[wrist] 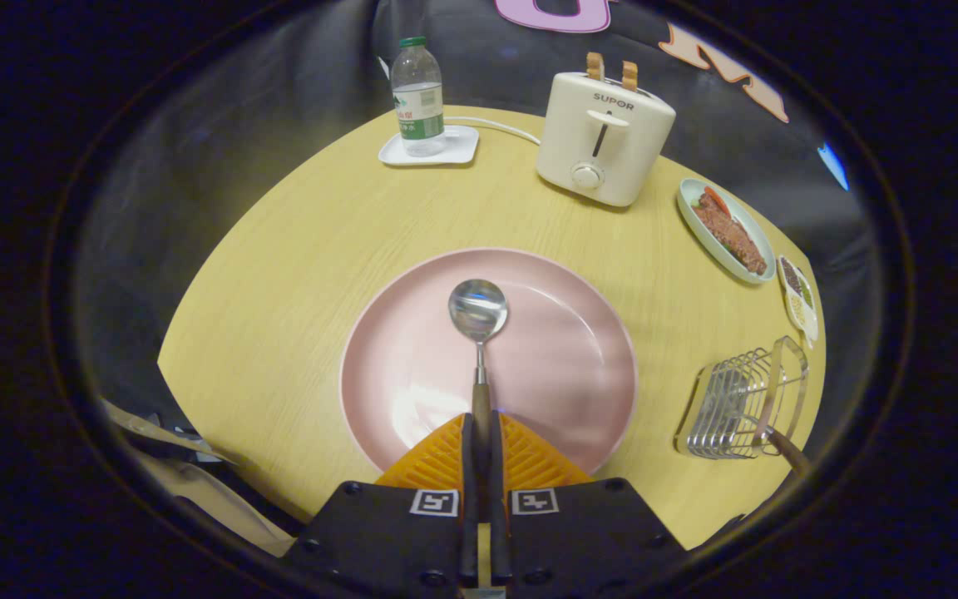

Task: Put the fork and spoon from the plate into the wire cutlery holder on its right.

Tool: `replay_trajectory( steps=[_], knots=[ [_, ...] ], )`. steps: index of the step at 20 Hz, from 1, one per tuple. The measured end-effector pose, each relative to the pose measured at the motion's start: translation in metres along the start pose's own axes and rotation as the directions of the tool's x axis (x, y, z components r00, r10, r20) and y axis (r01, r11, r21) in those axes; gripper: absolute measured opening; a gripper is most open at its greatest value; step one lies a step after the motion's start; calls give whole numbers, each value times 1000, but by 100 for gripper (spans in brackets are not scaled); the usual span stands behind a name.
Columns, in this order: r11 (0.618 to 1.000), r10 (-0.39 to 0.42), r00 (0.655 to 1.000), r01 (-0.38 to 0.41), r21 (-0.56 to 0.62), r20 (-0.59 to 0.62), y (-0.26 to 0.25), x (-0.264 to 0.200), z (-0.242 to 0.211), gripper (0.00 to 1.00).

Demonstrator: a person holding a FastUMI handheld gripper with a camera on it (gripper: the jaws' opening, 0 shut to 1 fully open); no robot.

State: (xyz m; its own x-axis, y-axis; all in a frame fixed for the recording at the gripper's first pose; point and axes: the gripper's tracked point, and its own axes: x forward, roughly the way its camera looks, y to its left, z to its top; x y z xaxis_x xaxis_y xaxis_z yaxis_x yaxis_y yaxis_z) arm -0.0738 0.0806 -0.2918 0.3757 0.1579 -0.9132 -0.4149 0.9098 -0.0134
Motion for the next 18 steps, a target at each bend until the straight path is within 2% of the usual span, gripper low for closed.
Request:
replay_trajectory(
  steps=[9, 12, 14, 18],
  knots=[
    [1000, -9, 999, 9, 1, 32, -12, -24, 15, 9],
    [999, -44, 998, 44, 0, 50, -24, -30, 20, 7],
    [1000, -24, 999, 24, 6, 31, -22, -31, 16, 5],
    [1000, 2, 1000, -2, 15, 16, -23, -40, 17, 5]
  ],
)
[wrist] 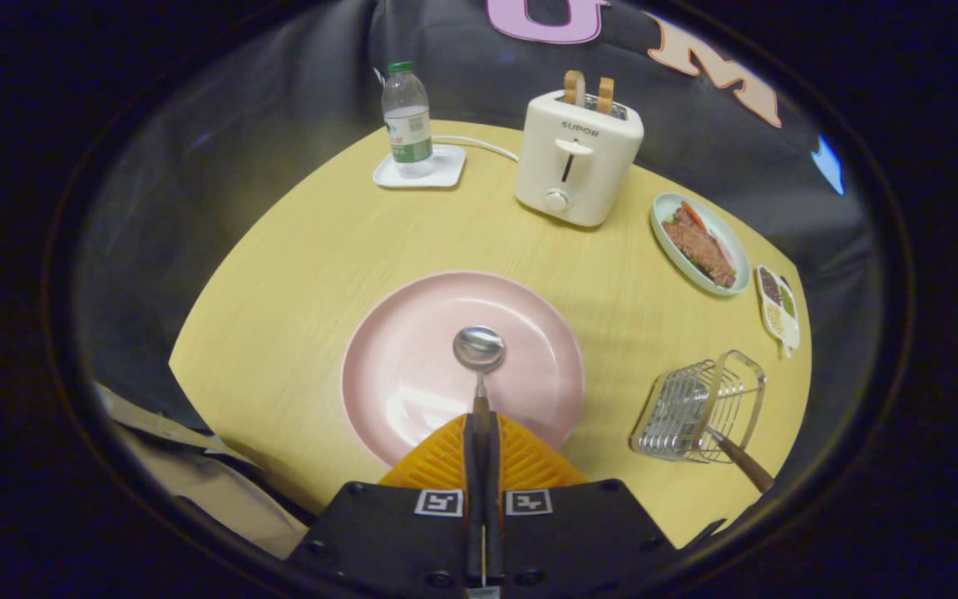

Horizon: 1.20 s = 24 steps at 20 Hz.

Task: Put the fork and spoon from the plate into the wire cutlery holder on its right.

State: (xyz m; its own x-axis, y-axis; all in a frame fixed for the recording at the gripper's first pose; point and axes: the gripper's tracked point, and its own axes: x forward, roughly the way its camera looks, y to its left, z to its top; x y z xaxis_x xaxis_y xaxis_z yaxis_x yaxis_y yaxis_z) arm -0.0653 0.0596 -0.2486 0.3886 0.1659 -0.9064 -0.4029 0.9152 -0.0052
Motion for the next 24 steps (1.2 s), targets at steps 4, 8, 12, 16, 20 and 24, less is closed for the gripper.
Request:
replay_trajectory(
  steps=[4, 8, 12, 16, 20, 24],
  knots=[
    [1000, 0, 1000, 0, 15, 10, -16, -22, 11, 5],
    [1000, -15, 999, 15, 16, 31, -39, -47, 22, 5],
    [999, -38, 998, 37, 12, 45, -68, -75, 30, 5],
    [998, -65, 997, 65, -1, 35, -102, -93, 30, 5],
    [997, -66, 998, 65, 29, 17, -134, -105, 28, 5],
    [995, -98, 995, 98, 18, -38, -174, -110, 13, 5]
  ],
)
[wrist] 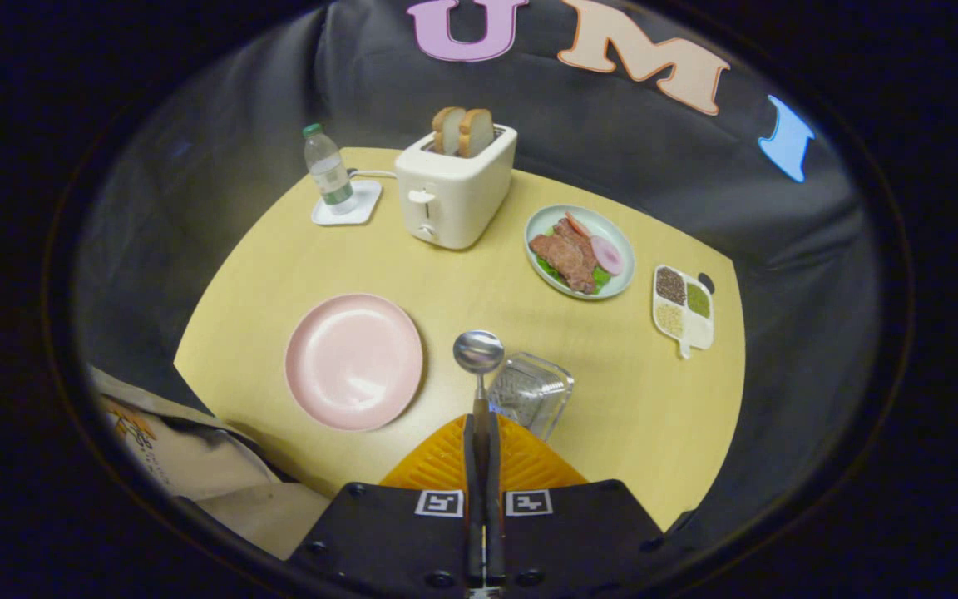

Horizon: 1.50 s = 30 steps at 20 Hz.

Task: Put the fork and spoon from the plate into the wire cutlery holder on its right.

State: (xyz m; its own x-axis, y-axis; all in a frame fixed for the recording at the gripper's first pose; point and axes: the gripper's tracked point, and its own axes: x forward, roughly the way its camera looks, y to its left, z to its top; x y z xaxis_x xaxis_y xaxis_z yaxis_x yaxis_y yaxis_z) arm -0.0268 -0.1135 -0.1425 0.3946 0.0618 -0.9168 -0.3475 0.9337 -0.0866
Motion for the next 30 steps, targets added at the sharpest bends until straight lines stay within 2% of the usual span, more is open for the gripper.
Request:
replay_trajectory(
  steps=[6, 12, 18, 24, 27, 29, 30],
  knots=[
    [1000, 12, 997, -14, -22, -74, -29, 6, -21, 5],
    [998, 31, 987, -40, -55, -160, -38, 32, -34, 5],
    [998, 41, 986, -47, -33, -160, -42, 52, -29, 9],
    [998, 58, 997, -56, 40, -43, -31, 42, -13, 54],
    [994, 53, 996, -60, 90, 77, -17, 29, -3, 76],
    [992, 29, 981, -51, 113, 192, -8, 17, 8, 91],
    [992, 13, 965, -46, 120, 262, -3, 11, 15, 93]
  ],
)
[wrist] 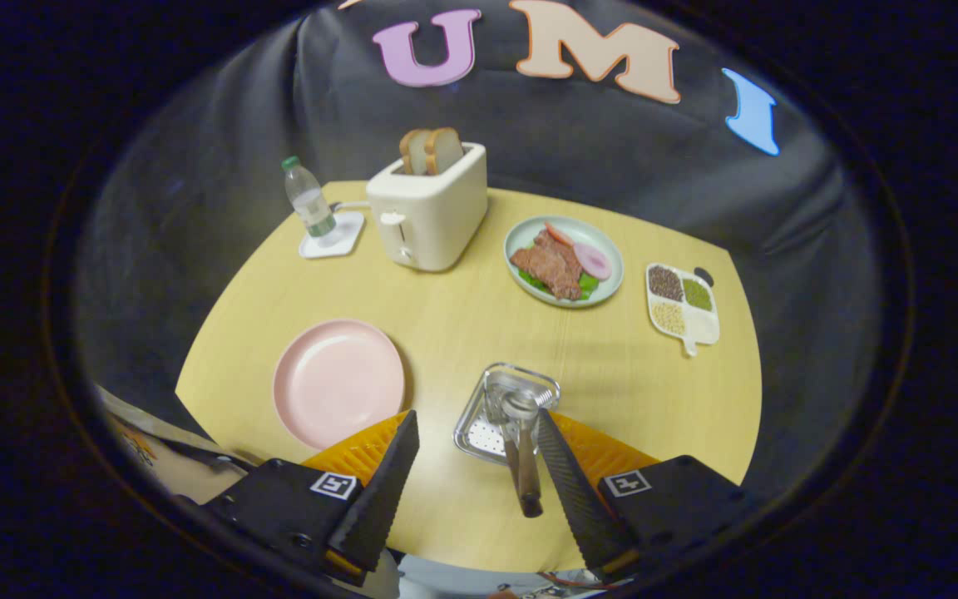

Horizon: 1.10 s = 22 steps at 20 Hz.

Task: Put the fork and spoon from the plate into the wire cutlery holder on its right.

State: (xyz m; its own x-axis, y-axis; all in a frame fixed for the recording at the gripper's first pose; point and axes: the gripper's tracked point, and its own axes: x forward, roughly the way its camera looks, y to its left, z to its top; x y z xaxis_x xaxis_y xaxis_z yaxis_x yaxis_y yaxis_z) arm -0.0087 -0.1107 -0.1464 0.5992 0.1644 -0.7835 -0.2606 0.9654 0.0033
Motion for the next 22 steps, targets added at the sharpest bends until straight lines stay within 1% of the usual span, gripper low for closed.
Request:
replay_trajectory(
  steps=[2, 5, 8, 10, 12, 14, 18, 21, 22],
  knots=[
    [1000, -19, 991, 18, 6, 132, 11, -12, 11, 97],
    [999, -45, 957, 35, 41, 287, 25, -28, 20, 99],
    [993, -79, 906, 34, 114, 417, 39, -44, 33, 100],
    [989, -107, 858, 38, 146, 503, 43, -55, 46, 100],
    [989, -123, 802, 51, 138, 584, 51, -68, 59, 100],
    [990, -137, 771, 82, 117, 622, 57, -78, 64, 99],
    [992, -126, 699, 66, 112, 703, 81, -98, 79, 99],
    [989, -147, 647, 90, 116, 748, 84, -110, 86, 99],
    [989, -150, 639, 93, 117, 755, 86, -110, 87, 99]
  ],
)
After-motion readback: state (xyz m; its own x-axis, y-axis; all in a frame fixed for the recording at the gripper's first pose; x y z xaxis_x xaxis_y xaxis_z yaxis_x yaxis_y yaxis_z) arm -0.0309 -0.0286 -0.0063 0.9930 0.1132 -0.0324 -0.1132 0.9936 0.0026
